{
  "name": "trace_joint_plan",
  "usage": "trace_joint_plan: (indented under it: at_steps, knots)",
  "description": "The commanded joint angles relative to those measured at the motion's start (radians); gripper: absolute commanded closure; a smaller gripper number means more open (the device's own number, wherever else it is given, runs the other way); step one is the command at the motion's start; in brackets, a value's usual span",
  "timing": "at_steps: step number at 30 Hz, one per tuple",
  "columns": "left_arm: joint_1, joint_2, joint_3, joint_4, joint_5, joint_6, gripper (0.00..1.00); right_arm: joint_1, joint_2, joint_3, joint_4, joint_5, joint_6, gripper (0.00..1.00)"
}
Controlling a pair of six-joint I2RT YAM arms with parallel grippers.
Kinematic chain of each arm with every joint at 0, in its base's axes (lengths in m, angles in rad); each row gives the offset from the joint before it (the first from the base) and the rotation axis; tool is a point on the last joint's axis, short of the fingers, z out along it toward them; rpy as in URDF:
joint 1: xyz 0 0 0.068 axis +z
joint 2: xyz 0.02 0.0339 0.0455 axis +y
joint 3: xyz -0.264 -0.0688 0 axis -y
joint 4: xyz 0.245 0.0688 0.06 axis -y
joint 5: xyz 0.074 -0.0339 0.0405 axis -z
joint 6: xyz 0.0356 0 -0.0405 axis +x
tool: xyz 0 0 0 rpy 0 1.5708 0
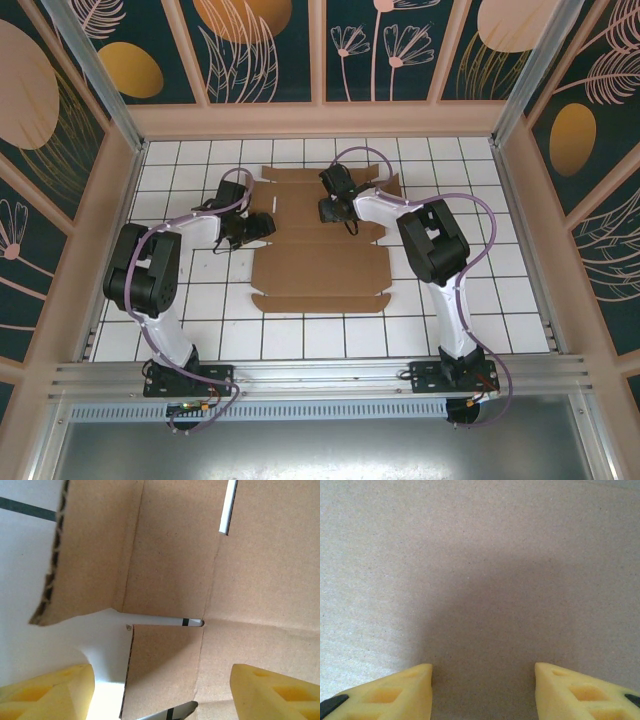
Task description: Fold the paper box
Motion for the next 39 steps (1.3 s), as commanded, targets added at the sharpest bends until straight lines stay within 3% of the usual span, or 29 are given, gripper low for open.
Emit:
trace_joint_plan:
  at_steps: [1, 5, 13, 22, 36, 39]
  knots:
    - [-0.006, 0.038, 0.017, 0.074, 0.109, -0.028, 0.28, 0.001, 0.161, -0.105, -0.210, -0.097, 0.014, 0.47]
    - [-0.010, 0.039, 0.049, 0.108, 0.190, -0.050, 0.29, 0.001, 0.163, -0.105, -0.210, -0.100, 0.015, 0.48]
    - [-0.052, -0.010, 0.078, 0.108, 0.213, -0.042, 0.31, 0.002, 0.165, -0.091, -0.228, -0.098, 0.007, 0.48]
    - [-0.081, 0.048, 0.069, 0.128, 0.256, -0.088, 0.33, -0.001, 0.165, -0.098, -0.233, -0.099, 0.005, 0.48]
    - [-0.038, -0.152, 0.258, -0.083, 0.039, -0.020, 0.34, -0.012, 0.060, -0.068, -0.237, -0.175, 0.015, 0.46]
    - [-0.039, -0.165, 0.284, -0.064, 0.115, -0.048, 0.36, -0.017, -0.006, -0.048, -0.236, -0.205, 0.011, 0.46]
